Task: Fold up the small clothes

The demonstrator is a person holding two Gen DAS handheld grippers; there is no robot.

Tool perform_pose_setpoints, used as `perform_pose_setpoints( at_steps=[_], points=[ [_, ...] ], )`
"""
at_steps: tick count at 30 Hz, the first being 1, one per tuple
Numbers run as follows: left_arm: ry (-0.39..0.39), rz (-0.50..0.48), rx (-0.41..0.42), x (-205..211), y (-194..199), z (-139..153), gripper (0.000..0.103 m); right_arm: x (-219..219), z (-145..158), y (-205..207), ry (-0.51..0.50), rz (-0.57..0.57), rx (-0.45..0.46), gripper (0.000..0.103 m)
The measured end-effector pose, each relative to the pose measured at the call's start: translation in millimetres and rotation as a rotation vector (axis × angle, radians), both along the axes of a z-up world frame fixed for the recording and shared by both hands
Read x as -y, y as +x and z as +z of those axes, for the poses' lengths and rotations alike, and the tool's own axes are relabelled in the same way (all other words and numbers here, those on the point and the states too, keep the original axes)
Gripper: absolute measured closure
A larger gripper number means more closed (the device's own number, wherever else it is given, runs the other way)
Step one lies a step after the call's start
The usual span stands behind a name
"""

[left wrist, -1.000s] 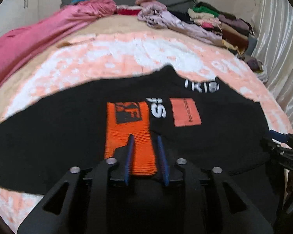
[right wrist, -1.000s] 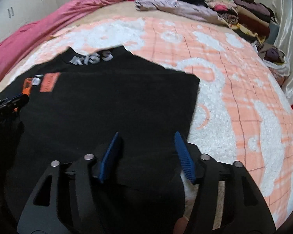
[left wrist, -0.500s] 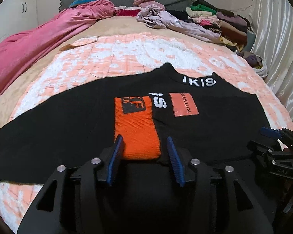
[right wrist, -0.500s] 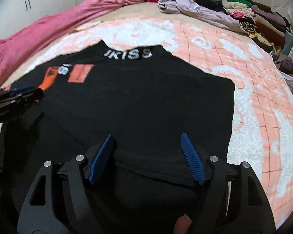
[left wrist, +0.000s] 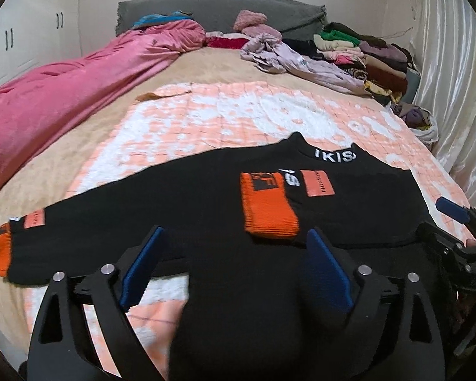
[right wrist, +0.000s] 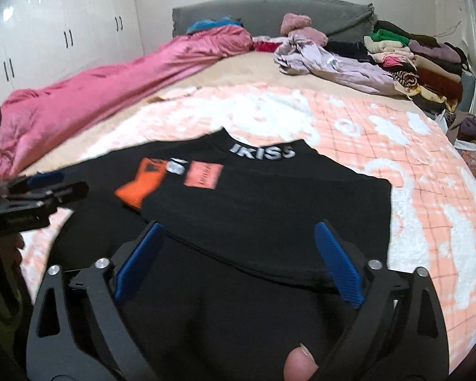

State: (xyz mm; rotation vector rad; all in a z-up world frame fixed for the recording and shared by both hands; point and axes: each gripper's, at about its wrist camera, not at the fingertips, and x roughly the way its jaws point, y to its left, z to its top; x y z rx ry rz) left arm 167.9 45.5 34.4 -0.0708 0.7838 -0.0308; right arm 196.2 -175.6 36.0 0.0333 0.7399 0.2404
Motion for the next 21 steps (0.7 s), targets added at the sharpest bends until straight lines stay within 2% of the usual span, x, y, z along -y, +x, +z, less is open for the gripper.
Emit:
perform_pose_setpoints(
  at_steps=[3, 9, 10, 21],
  points=[
    [-0.007, 0.026, 0.010, -17.9, -8.1, 4.7, 0.012, -18.5, 1.1, -6.6, 0.029, 0.022, -0.002, 0.009],
    [-0.019, 0.088, 0.016, -55.8, -21.2, 8.9, 0.012, -58.0, -5.6, -12.3, 0.013, 0.058, -0.029, 0.009],
    [-0.017, 0.102, 0.014, -62.3, -23.5, 9.1, 0.008, -66.5, -6.2, -13.4, 0.011, 0.070, -0.033, 0.009],
    [-0.064, 0.356, -0.013, -175.1, -54.2, -0.5, 0.006, -146.2, -3.1, -23.0, -0.082, 0.185, -0.019, 0.009]
  ],
)
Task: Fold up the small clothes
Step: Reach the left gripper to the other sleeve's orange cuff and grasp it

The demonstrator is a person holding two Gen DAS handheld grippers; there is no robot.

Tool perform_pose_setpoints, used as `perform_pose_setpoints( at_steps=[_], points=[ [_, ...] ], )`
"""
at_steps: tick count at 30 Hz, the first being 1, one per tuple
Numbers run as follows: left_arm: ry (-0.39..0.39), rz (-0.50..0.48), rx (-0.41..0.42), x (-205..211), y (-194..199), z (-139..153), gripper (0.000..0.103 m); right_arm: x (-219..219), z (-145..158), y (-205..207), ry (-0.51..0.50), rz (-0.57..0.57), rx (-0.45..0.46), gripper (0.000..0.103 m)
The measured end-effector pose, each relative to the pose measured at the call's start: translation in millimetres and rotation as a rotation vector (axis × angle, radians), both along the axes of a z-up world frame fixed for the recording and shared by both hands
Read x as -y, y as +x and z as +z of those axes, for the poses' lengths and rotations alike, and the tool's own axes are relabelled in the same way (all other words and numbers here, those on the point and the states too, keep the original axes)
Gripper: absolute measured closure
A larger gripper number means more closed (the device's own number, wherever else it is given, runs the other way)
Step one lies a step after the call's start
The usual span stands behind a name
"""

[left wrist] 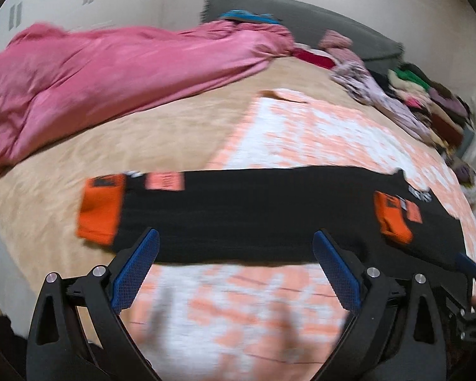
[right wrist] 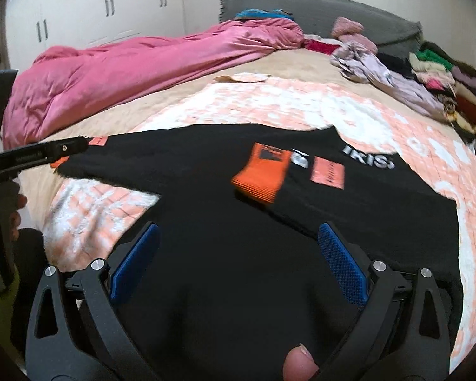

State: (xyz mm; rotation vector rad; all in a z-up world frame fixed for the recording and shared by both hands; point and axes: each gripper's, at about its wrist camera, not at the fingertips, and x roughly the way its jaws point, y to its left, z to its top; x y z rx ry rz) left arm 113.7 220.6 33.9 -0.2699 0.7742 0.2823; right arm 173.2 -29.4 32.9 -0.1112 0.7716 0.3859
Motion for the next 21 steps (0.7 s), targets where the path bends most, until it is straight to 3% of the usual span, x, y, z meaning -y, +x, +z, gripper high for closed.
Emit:
perform_pose_setpoints(
  at_steps=[10, 18, 19, 21],
  points=[
    [-0.051, 0.186, 0.005, -83.4, -31.4, -11.5, 0.006, -66.6, 10.4, 5.5, -0.028, 0.082, 0.011, 0.009],
    [-0.118, 0.261, 0.017, -115.9, -39.6, -29.4, 0.008, -111.8, 16.0, 2.5, -0.039, 0.147, 0.022, 0.009],
    [-0.144, 0.272, 0.022, -119.9, -39.2, -34.1, 0.009, -114.0, 15.9, 1.9, -0.039, 0.150, 0.022, 0.009],
    [-0.195, 0.281, 0.038, -125.1, -38.0, -41.1, 0.024, -118.9, 14.1, 0.3, -0.041, 0.157, 0.019, 0.009]
  ],
)
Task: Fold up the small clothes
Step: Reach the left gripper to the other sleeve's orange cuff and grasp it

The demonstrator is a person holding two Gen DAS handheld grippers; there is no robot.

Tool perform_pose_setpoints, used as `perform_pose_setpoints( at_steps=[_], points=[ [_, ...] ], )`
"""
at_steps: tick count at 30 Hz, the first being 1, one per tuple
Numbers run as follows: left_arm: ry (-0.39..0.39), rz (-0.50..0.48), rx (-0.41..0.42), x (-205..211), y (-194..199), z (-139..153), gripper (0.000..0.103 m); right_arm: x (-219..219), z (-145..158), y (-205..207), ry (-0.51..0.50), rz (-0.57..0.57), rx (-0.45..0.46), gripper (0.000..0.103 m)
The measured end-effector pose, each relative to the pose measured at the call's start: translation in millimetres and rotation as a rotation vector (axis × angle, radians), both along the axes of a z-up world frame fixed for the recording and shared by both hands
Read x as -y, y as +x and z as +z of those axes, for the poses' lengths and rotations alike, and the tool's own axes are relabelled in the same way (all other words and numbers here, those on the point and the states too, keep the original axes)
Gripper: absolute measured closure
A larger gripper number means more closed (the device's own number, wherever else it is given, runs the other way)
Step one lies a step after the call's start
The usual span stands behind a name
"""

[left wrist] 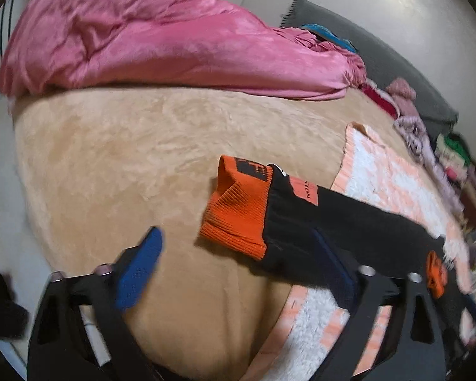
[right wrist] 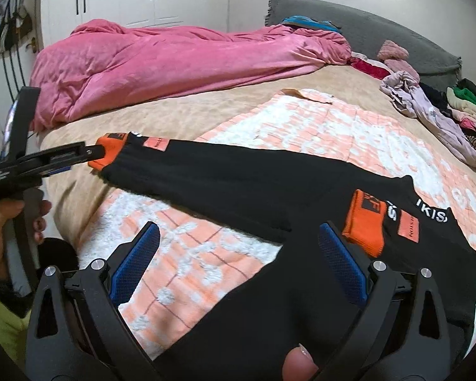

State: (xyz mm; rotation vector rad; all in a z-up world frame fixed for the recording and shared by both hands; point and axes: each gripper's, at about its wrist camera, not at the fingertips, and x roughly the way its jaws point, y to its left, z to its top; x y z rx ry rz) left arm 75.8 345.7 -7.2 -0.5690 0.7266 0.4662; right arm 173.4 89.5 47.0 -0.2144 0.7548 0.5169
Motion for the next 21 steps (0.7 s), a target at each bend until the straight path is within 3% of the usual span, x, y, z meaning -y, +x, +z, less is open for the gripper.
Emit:
perform_pose_setpoints(
  at_steps=[2, 4, 6, 7, 13, 21],
  points=[
    [-0.049, 0.013, 0.013, -6.0, 4.7, -10.2, 0.034, -0.9, -3.4, -2.1, -0.001, 0.002, -0.006, 0.009],
    [-0.078, 0.020, 0.031, -8.7, 10.5, -19.3, 0.060, 1.5, -7.6, -3.5, -0.003, -0.003, -0.016, 0.009],
    [-0.075, 0.025, 0.034, -8.0, 13.3, -22.6, 0.073, 6.6, -10.9, -4.0, -0.003, -0.012, -0.023, 0.009],
    [-0.082, 0.015, 0.052, -6.4, 13.8, -21.5, 0.085, 10.0, -12.3, -4.1, -0.003, -0.018, -0.026, 0.009],
    [-0.045, -0.051, 0.140, 18.7, 12.8, 11.6, 0.088, 48.9, -17.2, -1.7, 0.020, -0.099, -0.042, 0.009],
    [0.032, -0.219, 0.248, 88.3, 25.1, 77.6, 0.089, 127.4, -16.4, 5.0, 0.064, -0.265, -0.039, 0.009]
  ],
)
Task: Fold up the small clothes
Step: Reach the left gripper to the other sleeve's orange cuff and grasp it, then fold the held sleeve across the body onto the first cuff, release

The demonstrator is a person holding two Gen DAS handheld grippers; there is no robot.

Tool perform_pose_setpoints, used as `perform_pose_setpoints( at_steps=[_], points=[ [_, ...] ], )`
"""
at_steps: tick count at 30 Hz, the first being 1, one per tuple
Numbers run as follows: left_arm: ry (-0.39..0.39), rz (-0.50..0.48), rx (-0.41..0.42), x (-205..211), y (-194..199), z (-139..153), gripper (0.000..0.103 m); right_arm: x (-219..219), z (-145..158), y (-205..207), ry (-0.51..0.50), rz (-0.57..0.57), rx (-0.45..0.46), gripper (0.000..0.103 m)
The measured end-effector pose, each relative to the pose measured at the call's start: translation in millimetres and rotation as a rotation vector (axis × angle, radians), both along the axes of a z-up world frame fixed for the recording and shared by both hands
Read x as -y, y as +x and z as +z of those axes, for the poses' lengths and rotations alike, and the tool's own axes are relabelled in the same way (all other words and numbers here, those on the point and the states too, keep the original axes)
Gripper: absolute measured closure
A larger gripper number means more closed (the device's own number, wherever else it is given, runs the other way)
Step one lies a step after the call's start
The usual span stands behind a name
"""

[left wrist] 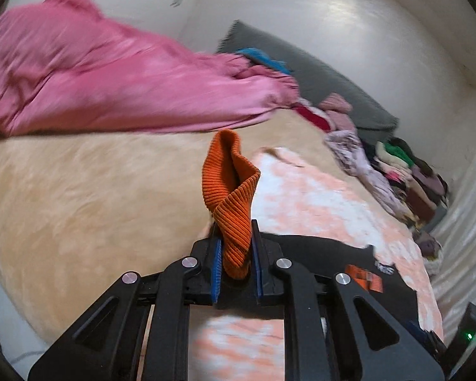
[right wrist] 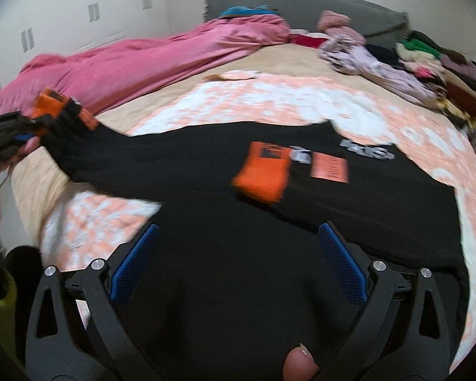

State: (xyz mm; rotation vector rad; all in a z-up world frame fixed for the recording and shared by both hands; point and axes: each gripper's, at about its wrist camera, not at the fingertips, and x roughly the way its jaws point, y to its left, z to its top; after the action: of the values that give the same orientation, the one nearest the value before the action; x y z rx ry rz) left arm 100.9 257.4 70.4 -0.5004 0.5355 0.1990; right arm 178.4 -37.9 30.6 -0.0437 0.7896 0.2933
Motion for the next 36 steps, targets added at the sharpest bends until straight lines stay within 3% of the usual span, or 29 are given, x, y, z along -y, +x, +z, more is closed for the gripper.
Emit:
perform_pose_setpoints(
  at_steps=[8, 12, 18, 25, 33, 36],
  points=[
    [0.064, -0.210, 0.040, 107.0, 30.0, 36.1, 0.089, 88.3, 3.4, 1.5, 0.037, -0.183, 0.040, 0.009],
    [0.089, -0.312, 0.029, 163.5, 44.6, 35.2, 0.089, 128.5, 2.6, 0.7, 0.075, -0.248, 0.046, 0.009],
    [0.150, -0.464, -0.038, 251.9, 66.7, 5.5, 0.089, 169.3, 6.6, -1.2, 0.090, -0.327, 0.076, 0.009],
    [0.185, -0.568, -0.126, 314.0, 89.4, -37.5, 0.089, 211.4, 17.5, -8.2, 0.135, -0.404, 0.114, 0.009],
    [0.216, -0.651, -0.199, 349.3, 97.4, -74.1, 0.088, 241.4, 9.9, -5.1, 0.222, -0.448, 0.091, 0.009],
    [0.214, -0.682, -0.214, 350.1, 90.3, -80.4, 0.081, 241.1, 3.1, -1.1, 0.258, -0.427, 0.065, 0.009]
  ],
)
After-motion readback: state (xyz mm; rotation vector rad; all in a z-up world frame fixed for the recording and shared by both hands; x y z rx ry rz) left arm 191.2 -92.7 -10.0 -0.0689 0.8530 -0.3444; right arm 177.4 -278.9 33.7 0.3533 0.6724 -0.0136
